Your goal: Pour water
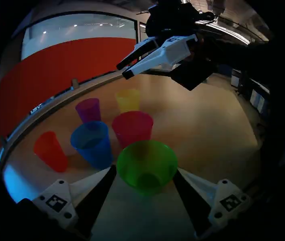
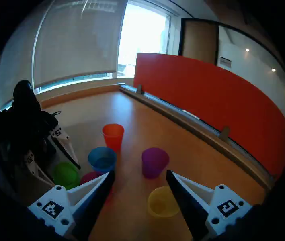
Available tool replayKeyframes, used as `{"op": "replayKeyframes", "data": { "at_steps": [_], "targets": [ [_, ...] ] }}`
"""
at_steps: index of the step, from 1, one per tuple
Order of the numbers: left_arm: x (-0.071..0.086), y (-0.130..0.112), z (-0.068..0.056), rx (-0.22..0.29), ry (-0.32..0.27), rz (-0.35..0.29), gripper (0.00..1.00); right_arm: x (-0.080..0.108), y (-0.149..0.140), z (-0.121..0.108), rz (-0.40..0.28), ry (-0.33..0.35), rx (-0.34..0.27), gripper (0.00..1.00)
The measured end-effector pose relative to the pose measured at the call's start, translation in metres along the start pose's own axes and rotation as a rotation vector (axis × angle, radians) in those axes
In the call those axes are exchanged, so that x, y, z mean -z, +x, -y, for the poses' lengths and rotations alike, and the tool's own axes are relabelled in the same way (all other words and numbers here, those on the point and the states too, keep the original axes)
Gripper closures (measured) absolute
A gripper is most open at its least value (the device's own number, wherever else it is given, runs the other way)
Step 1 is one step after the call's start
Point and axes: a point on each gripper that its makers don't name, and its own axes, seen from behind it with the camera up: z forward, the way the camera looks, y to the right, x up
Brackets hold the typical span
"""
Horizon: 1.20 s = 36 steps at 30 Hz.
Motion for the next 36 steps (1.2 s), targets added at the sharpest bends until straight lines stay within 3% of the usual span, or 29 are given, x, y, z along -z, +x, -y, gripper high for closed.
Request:
{"op": "replayKeyframes", "data": {
  "at_steps": [10, 18, 23, 36],
  "targets": [
    [0.001, 0.000, 0.000, 0.000, -0.006, 0.017, 0.02, 0.000, 0.003, 0.002, 0.002, 0.000, 0.007, 0.00],
    [0.002, 0.001, 0.002, -0.026, 0.001, 0.023, 0.13, 0.001, 0.003, 0.003, -0.003, 0.002, 0.006, 0.00],
    [0.004, 0.001, 0.002, -0.029, 0.003, 0.025, 0.14, 0.001, 0.003, 0.003, -0.006, 0.004, 0.006, 0.00],
    [0.024, 0.037, 0.015, 0.001, 0.053, -0.061, 0.14, 0.003, 0.013, 0.008, -0.031, 0.008, 0.007, 0.00]
  ]
}}
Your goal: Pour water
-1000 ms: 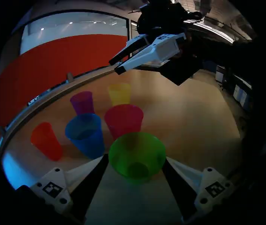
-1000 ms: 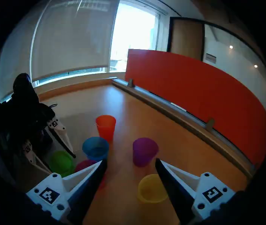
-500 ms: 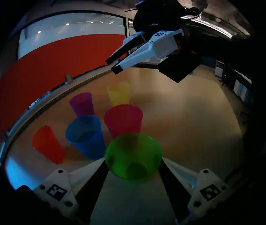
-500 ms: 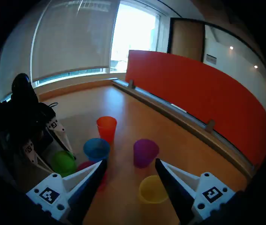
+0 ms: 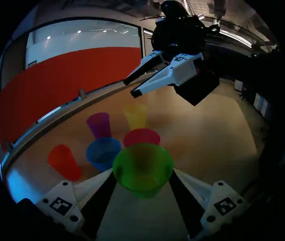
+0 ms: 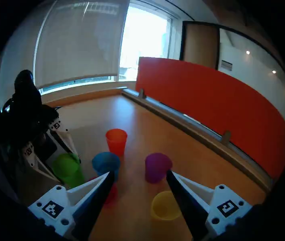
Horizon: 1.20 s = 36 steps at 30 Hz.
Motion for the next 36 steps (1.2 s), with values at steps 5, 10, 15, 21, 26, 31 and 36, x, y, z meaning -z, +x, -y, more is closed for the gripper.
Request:
{"op": "replayKeyframes", "data": {
  "at_steps": [5, 10, 15, 21, 26, 31, 36],
  "targets": [
    [0.009, 0.017, 0.010, 0.018, 0.022, -0.037, 0.14, 0.001, 0.009, 0.002, -0.022, 0.000, 0.001, 0.00],
    [0.021, 0.038, 0.024, 0.026, 0.058, -0.081, 0.14, 0.002, 0.016, 0.003, -0.037, 0.001, -0.004, 0.00],
    [0.037, 0.060, 0.039, 0.038, 0.096, -0.131, 0.14, 0.003, 0.020, 0.004, -0.050, -0.001, -0.004, 0.00],
    [0.056, 0.083, 0.054, 0.051, 0.136, -0.188, 0.14, 0.001, 0.025, 0.007, -0.067, 0.003, -0.009, 0.00],
    [0.069, 0.098, 0.065, 0.054, 0.167, -0.222, 0.14, -0.001, 0.029, 0.009, -0.081, 0.006, -0.013, 0.00],
    [0.081, 0.110, 0.074, 0.050, 0.197, -0.248, 0.14, -0.003, 0.031, 0.012, -0.088, 0.012, -0.017, 0.00],
    [0.092, 0.123, 0.082, 0.053, 0.220, -0.284, 0.15, -0.006, 0.034, 0.015, -0.098, 0.021, -0.020, 0.00]
  ]
}}
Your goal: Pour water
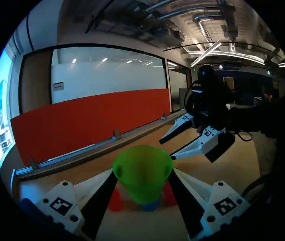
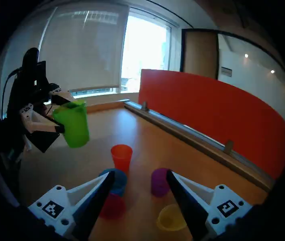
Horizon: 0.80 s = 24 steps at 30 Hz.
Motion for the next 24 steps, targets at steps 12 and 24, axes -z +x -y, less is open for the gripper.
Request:
{"op": "replayKeyframes", "data": {
  "at_steps": [12, 24],
  "targets": [
    [0.005, 0.014, 0.004, 0.020, 0.011, -0.051, 0.15, -0.008, 0.001, 0.006, -0.007, 0.019, 0.002, 0.00],
    [0.009, 0.006, 0.011, 0.034, 0.025, -0.050, 0.14, -0.018, -0.008, 0.013, 0.024, 0.050, -0.003, 0.00]
  ]
}}
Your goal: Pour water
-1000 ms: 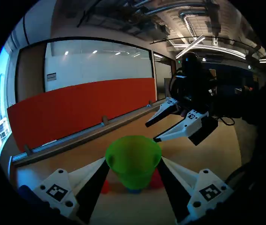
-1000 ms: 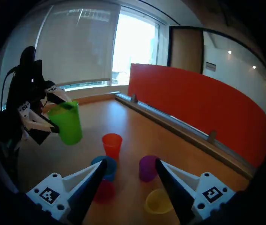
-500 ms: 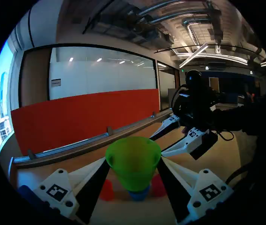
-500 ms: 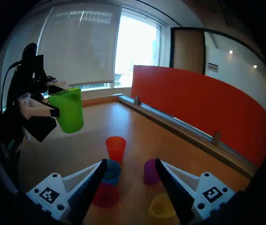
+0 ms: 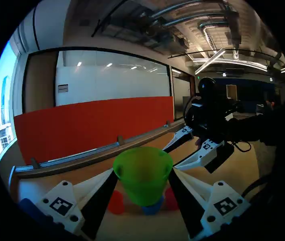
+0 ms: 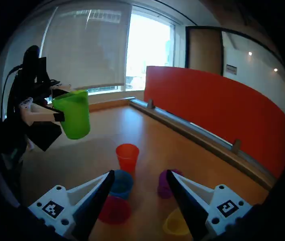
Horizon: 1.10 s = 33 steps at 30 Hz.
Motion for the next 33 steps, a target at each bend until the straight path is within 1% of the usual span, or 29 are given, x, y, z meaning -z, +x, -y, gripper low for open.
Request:
{"op": "replayKeyframes", "data": {
  "at_steps": [11, 20, 33],
  "targets": [
    [0.006, -0.008, 0.009, 0.004, 0.034, 0.001, 0.14, -0.021, -0.021, 0.012, 0.067, 0.059, -0.008, 0.00],
    [0.013, -0.019, 0.021, -0.006, 0.067, 0.018, 0.14, -0.042, -0.037, 0.027, 0.118, 0.116, -0.006, 0.00],
    [0.016, -0.029, 0.025, 0.006, 0.081, 0.024, 0.14, -0.062, -0.057, 0.043, 0.169, 0.154, 0.012, 0.00]
  ]
}}
